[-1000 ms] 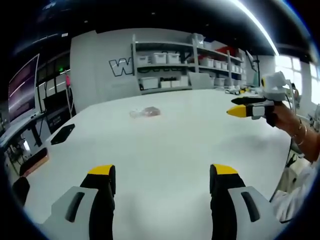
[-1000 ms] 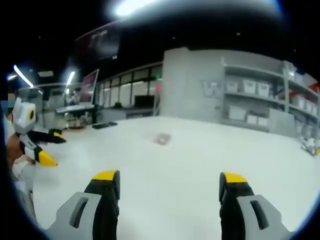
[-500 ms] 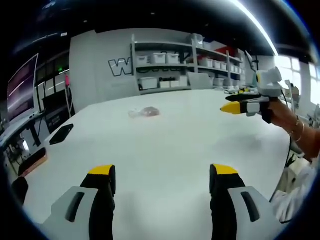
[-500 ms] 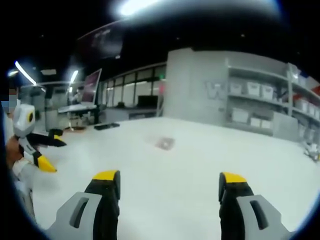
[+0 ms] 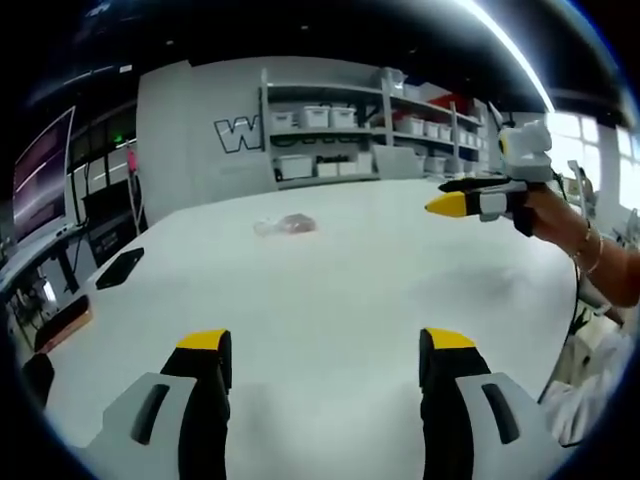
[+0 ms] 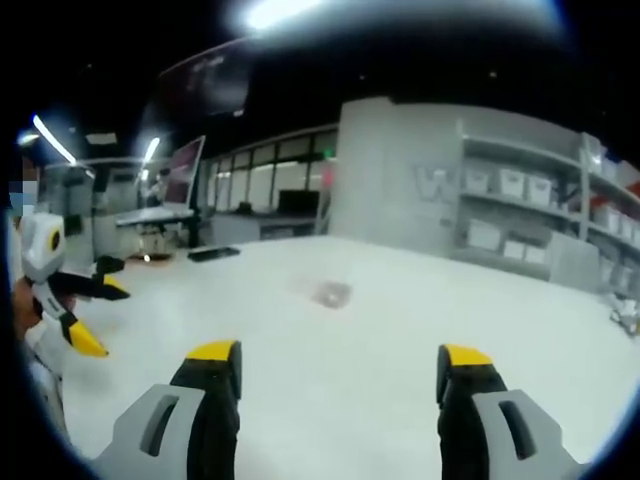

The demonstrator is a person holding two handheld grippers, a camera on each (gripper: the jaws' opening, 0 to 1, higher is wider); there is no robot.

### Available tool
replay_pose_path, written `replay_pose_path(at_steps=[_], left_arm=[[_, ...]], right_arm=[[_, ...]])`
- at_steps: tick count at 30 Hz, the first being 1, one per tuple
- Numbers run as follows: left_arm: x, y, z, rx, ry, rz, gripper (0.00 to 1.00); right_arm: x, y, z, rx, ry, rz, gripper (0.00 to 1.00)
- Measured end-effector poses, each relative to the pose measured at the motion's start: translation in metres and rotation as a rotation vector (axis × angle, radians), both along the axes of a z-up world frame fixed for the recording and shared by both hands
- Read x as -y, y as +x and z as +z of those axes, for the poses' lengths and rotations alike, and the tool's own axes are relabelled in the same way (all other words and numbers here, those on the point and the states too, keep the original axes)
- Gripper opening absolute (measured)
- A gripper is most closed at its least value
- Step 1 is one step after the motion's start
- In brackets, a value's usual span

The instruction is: Open the resealable bag by pulling the two sides of the seal apart until the entire bag opening is separated and visibly accessible.

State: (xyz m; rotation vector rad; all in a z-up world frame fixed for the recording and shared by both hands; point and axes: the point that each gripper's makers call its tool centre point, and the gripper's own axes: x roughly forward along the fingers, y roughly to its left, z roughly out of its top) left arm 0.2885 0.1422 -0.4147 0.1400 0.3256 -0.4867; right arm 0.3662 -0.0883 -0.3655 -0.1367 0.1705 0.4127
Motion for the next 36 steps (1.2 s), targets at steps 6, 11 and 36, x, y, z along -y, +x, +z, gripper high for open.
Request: replay_pose_path(at_steps=[6,11,36], left_arm=[[-0.004,0.0,-0.001,-0.001,-0.001,0.008,0.76],[-0.005,0.0,-0.002,-0.003,0.0,0.01,0.76],[-0.007,-0.001,0.005,0.009,0.006,0.008,0.76]], right_arm=[[-0.005,0.004,0.002,-0.009,0.008,0.014,0.8],[-0.008,0.01,0.006,-0.015,0.016,0.019,0.8],[-0.023,0.035,0.009,-0.053,0.02,0.041,0.77]])
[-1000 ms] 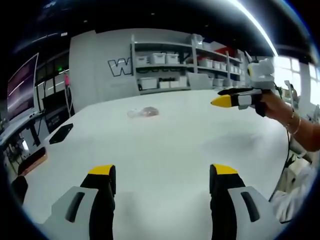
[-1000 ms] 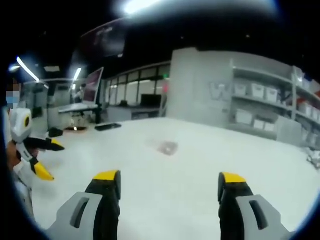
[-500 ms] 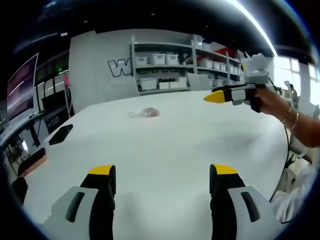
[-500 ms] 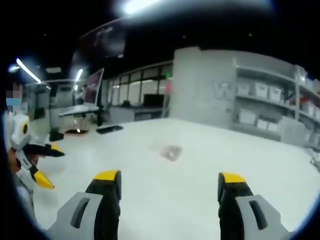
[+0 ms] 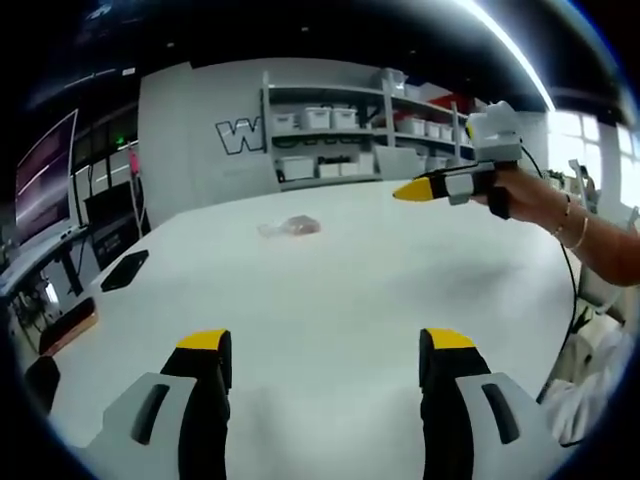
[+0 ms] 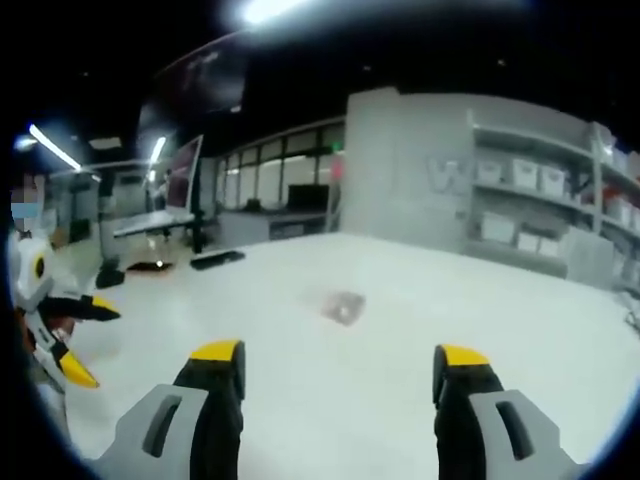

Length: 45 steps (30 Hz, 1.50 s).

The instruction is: Open the resealable bag by pulling the two sides of the seal apart until the entire bag opening is separated and visibly accessible.

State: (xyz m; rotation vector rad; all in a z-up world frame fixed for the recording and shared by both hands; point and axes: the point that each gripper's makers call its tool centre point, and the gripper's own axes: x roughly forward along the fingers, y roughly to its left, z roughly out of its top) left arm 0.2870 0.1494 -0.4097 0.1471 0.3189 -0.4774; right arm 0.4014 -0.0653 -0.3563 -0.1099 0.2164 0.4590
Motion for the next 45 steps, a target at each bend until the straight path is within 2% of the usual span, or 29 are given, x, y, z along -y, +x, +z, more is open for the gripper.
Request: replay_pose_path(at_steps=[20,33,45], left_arm=[[0.0,0.007,0.008,0.007,0.013,0.001,0.76],[-0.002,0.006,0.004,-0.001,0.012,0.01,0.76],[-0.004,0.006,0.002,-0.006,0.001,0.012,0.76]], right_arm=[[-0.013,0.033,0.002,-0.005,-0.02,0.028,0.75],[-0.028,0.057,0.003,-0.006,-0.034,0.056,0.73],[-0.031,0.07,-0.001,-0.016,-0.041,0.06,0.72]])
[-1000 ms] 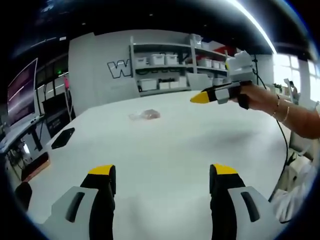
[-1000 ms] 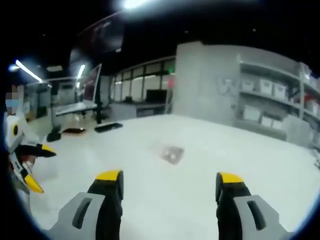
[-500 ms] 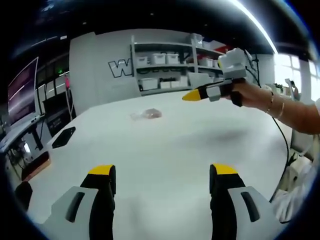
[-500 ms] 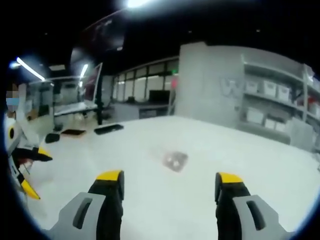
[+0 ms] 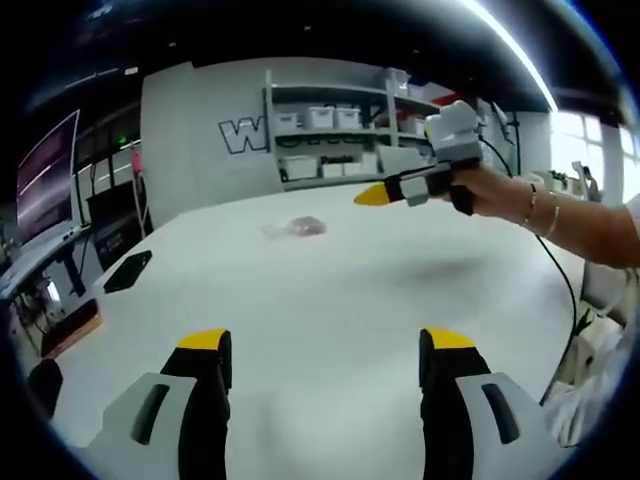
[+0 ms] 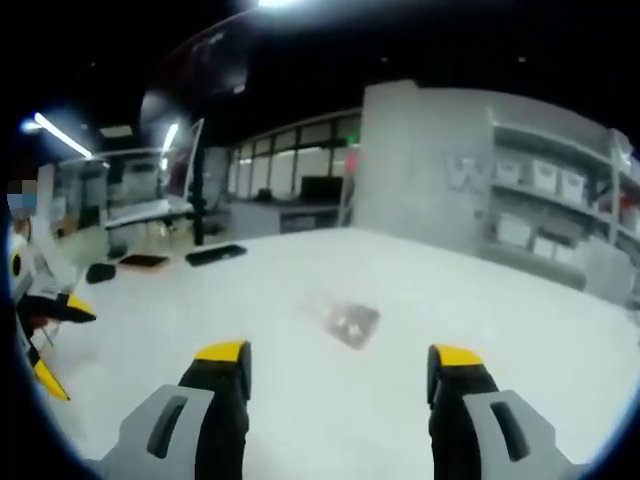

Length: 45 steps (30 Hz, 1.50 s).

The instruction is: Open the resealable bag by pulling the two sides of the seal apart until the entire bag opening is separated and visibly accessible.

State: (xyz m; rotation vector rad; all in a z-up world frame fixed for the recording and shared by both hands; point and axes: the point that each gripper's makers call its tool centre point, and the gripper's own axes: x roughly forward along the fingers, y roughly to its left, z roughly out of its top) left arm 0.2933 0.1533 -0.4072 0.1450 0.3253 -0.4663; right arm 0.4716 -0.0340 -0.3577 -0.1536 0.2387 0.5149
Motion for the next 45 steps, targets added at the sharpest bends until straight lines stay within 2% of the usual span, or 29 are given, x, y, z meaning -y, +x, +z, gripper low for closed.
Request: replay_pose_path(at_steps=[18,45], left_arm=[[-0.008,-0.003,-0.003,-0.009,0.006,0.014,0.76],[-0.014,-0.001,-0.002,-0.006,0.009,0.03,0.76]], right_arm=[[-0.013,0.013,-0.013,-0.016,-0.005,0.011,0.7],[-0.027,0.026,-0.023,-0.035,0.012,0.032,0.68]])
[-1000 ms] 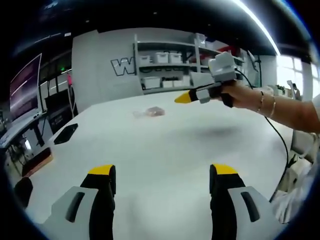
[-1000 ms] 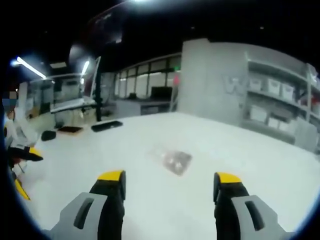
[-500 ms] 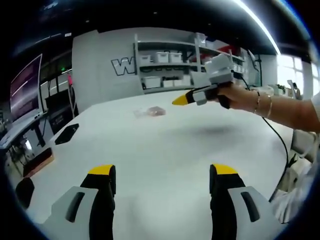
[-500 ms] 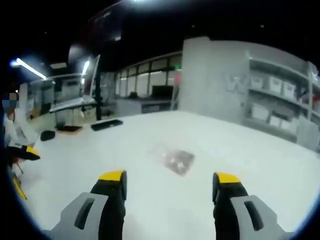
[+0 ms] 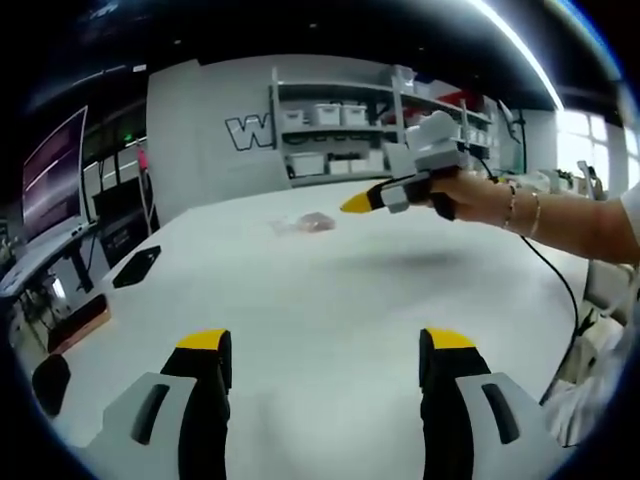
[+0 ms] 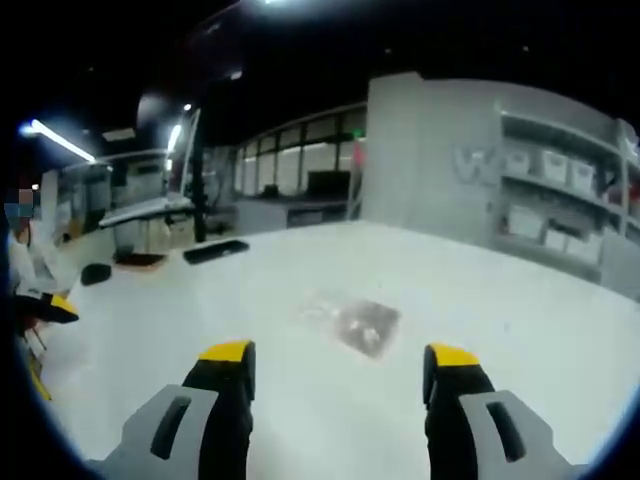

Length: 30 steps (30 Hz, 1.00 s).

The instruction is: Open the resealable bag by pulling the two sides of the seal apart until the entire bag opening is separated and visibly accessible.

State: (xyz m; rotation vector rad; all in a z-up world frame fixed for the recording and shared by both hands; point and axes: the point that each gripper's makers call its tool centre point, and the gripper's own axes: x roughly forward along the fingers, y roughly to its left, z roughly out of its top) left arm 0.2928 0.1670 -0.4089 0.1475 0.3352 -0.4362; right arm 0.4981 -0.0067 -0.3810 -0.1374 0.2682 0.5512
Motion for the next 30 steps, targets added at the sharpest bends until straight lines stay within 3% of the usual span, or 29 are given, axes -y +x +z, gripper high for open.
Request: replay_pose_path(at_steps=[30], left_arm=[[-0.001,0.003,-0.003,-0.001,-0.017,0.002,0.76]], right_arm=[[-0.01,0.01,-0.019,-0.031,-0.023,0.001,0.62]])
